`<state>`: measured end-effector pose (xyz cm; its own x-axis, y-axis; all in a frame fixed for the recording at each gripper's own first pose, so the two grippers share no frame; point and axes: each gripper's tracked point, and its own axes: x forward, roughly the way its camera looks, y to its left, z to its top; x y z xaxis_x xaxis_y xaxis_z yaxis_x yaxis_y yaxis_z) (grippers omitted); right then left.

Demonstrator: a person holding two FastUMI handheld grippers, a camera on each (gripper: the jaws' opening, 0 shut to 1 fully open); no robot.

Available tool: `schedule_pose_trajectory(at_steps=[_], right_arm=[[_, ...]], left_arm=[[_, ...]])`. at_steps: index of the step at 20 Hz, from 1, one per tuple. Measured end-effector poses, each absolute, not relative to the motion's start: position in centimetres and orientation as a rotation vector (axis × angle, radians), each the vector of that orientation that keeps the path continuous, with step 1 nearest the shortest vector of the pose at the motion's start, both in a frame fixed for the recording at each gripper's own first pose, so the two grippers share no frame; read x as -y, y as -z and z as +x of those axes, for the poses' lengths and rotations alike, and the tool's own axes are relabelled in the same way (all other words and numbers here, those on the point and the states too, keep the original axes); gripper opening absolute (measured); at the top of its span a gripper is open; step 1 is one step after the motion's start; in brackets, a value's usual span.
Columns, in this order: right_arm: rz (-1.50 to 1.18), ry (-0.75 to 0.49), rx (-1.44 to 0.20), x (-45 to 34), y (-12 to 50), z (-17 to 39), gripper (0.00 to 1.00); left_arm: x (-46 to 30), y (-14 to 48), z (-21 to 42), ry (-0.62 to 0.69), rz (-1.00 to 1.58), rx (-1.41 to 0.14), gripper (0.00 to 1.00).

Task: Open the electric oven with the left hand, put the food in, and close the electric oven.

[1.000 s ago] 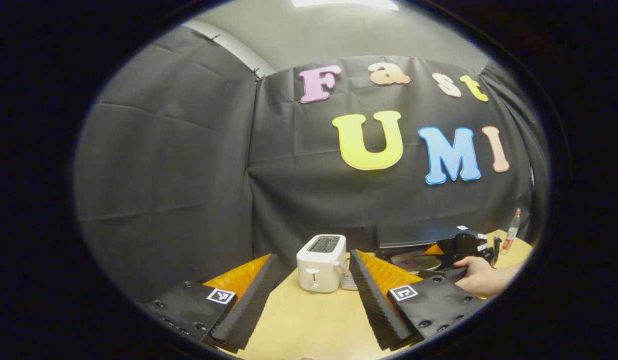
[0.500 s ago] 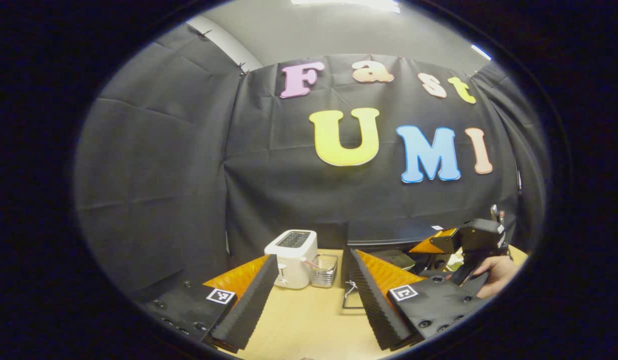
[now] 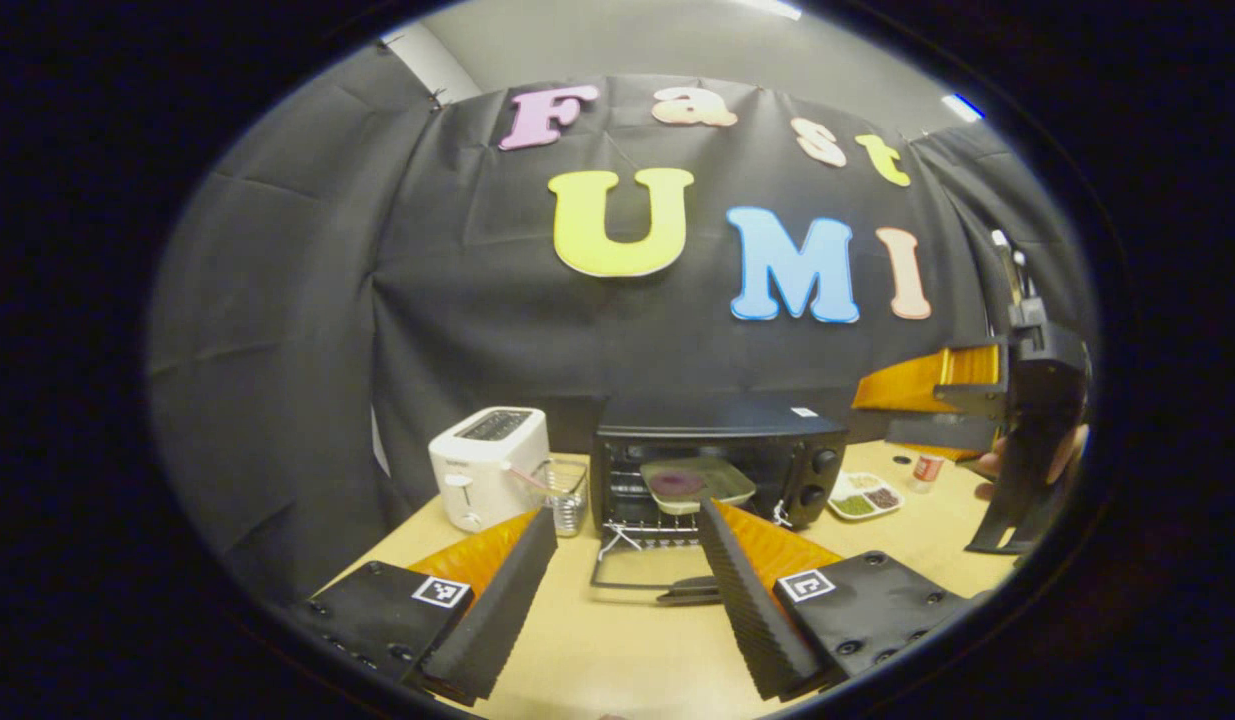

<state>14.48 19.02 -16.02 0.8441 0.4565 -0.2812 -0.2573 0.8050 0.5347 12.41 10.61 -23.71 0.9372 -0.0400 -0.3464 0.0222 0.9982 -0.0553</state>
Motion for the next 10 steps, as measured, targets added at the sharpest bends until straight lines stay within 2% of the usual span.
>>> schedule_pose_trajectory(at_steps=[2,3,6,9,10], right_arm=[[0.381,-0.381,-0.368,-17.1,15.5,13.6,0.97],[0.326,-0.365,-0.35,-15.9,15.3,13.3,0.98],[0.228,-0.326,-0.299,-13.6,14.2,12.3,0.98],[0.16,-0.298,-0.264,-12.2,13.6,11.5,0.97],[0.128,-0.288,-0.254,-11.5,13.3,11.2,0.98]], left_arm=[[-9.2,25.7,12.7,0.067,-0.045,-0.39,0.96],[-8.4,26.6,12.9,0.086,-0.047,-0.407,1.0],[-6.1,29.7,13.6,0.139,-0.063,-0.461,1.0],[-4.1,33.5,14.1,0.187,-0.077,-0.545,0.92],[-3.5,34.9,14.1,0.203,-0.085,-0.582,0.96]])
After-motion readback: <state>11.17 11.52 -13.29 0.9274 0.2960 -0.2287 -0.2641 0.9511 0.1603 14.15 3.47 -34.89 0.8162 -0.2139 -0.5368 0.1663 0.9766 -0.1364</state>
